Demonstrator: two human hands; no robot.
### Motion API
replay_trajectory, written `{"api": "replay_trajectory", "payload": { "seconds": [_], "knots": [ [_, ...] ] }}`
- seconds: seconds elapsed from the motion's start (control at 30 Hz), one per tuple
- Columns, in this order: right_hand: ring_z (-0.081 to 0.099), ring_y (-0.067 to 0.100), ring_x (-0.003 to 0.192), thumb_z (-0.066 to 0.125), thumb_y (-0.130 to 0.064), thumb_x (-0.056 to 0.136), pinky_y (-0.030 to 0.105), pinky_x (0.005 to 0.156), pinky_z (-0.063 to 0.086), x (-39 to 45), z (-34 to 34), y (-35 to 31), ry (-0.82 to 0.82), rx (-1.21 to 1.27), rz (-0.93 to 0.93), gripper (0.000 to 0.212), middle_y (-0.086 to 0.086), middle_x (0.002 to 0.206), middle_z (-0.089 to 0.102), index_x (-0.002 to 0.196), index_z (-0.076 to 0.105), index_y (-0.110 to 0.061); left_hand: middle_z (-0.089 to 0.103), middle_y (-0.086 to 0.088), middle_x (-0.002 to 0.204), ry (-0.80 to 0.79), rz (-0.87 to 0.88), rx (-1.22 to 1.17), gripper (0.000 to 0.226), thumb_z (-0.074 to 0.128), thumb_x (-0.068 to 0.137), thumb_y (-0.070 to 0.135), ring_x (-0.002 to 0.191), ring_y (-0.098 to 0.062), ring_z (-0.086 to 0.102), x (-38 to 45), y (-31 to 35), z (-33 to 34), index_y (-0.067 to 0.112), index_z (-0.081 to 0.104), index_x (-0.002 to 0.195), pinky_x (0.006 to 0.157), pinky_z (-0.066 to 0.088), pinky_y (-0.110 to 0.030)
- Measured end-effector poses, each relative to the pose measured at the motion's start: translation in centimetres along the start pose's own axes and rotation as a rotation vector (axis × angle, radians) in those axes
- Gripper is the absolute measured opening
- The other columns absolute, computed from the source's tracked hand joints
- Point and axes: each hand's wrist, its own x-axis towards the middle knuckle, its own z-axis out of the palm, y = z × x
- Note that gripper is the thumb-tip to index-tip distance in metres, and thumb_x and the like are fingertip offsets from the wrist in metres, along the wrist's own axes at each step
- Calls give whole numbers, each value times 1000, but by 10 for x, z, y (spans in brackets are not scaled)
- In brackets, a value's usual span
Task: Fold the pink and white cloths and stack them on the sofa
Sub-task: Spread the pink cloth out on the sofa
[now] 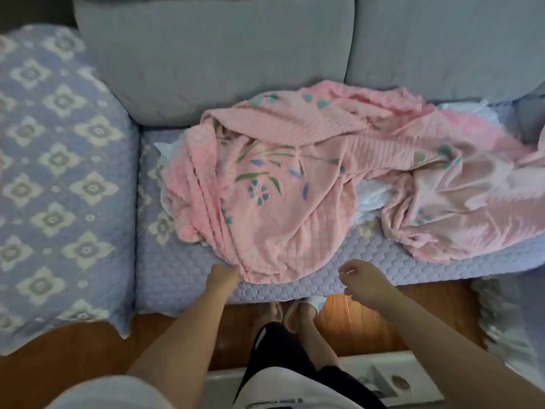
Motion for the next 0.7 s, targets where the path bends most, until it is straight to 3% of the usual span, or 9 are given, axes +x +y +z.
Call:
{"api": "replay_trajectory", "payload": {
  "seconds": [0.07, 0.13, 0.2, 0.3, 0.43, 0.5, 0.57, 0.63, 0.7],
  "knots": [
    [69, 18, 86, 54, -25, 98, 39, 82, 58, 5, 14, 2, 7, -14, 23, 10, -2, 99, 66, 104, 62, -22, 70, -15, 110, 75, -41, -73, 75, 57, 69, 53, 88, -28, 67, 29, 4, 4, 1, 62, 124, 72, 56, -32],
    [69, 17, 83, 56, -23, 96, 34, 75, 57, 6, 31, 11, -11, 12, 65, 8, -2, 98, 68, 100, 63, -22, 69, -18, 113, 72, -20, -101, 84, 52, 69, 54, 93, -31, 67, 61, 6, 12, 3, 51, 136, 75, 58, -35],
    [66, 18, 73, 57, -15, 93, 32, 66, 53, 1, 45, 20, -14, 110, 112, 11, 2, 90, 71, 96, 68, -16, 68, -20, 115, 54, -7, -77, 70, 52, 79, 43, 96, -34, 66, 43, 24, 5, 0, 51, 135, 77, 56, -34],
    [60, 18, 64, 58, -9, 87, 36, 64, 50, -11, 60, 22, -17, 197, 135, 12, 7, 78, 70, 86, 69, -10, 63, -21, 124, 20, 119, -57, 44, 52, 92, 19, 105, -36, 62, 19, 35, -5, 2, 55, 133, 81, 48, -34],
    [57, 14, 62, 59, -15, 84, 30, 62, 47, -33, 74, 11, -72, 167, 89, 11, 2, 73, 67, 77, 67, -19, 67, -19, 117, -89, 175, -268, 34, 52, 92, 13, 103, -35, 65, -45, 40, -23, 6, 60, 124, 82, 52, -40],
    [62, 13, 81, 63, -24, 84, 25, 75, 49, -47, 77, -7, -84, 121, -11, 20, 1, 98, 69, 103, 68, -28, 71, -19, 110, -190, 266, -500, 19, 54, 97, 7, 89, -27, 68, -113, 49, -37, 7, 65, 113, 74, 55, -35],
    [53, 12, 115, 65, -45, 75, 24, 96, 44, -63, 80, -34, 19, -18, -327, 68, -1, 132, 55, 138, 50, -24, 74, -15, 101, -303, 383, -634, 16, 57, 97, 3, 84, -23, 69, -183, 55, -50, 6, 68, 109, 74, 56, -31],
    [37, 25, 136, 58, -55, 74, 40, 111, 35, -79, 81, -60, 266, -92, -626, 85, 7, 150, 40, 150, 37, -21, 76, -11, 101, -381, 517, -659, 20, 62, 95, 1, 92, -22, 71, -239, 55, -61, 3, 70, 112, 84, 56, -34],
    [30, 36, 140, 49, -55, 83, 48, 114, 29, -79, 71, -76, 510, -87, -683, 84, 17, 155, 33, 154, 29, -15, 76, -11, 97, -343, 680, -588, 14, 67, 92, 4, 94, -17, 70, -266, 54, -70, 1, 73, 104, 87, 55, -33]
  ]
}}
